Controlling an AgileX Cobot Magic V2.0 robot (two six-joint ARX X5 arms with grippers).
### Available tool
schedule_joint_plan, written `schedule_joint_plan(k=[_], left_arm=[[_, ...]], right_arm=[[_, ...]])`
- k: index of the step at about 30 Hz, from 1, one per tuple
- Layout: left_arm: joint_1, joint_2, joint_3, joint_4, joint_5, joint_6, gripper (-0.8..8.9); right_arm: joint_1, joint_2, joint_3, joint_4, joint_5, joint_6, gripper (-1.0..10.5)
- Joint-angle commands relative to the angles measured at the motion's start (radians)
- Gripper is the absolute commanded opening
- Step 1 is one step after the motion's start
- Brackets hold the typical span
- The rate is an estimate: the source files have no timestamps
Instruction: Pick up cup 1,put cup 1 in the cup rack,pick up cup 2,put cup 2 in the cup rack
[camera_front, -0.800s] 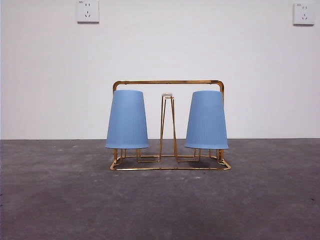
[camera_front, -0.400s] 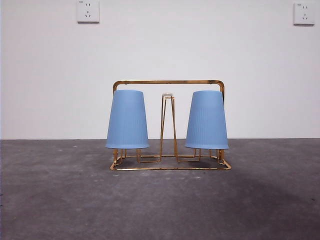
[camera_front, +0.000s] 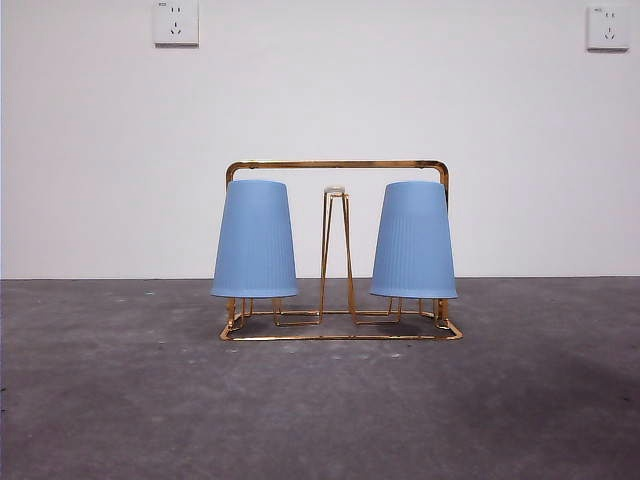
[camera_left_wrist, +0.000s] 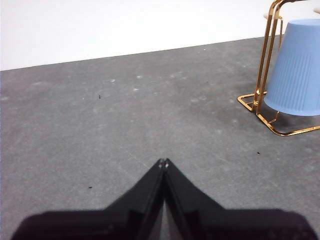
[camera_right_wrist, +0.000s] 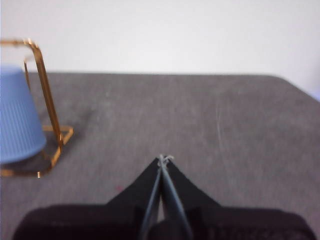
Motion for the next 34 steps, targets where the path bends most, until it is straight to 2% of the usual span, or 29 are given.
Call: schedule_joint_plan(k=[1, 34], left_arm=[[0.003, 0.002, -0.010, 0.008, -0.002, -0.008, -0.03], [0.003, 0.002, -0.010, 0.008, -0.002, -0.008, -0.03]], right_arm=[[-0.001, -0.003, -0.011, -0.033, 0.018, 0.013, 0.0], [0.000, -0.002, -0.009, -0.063, 0.025, 0.013, 0.0]])
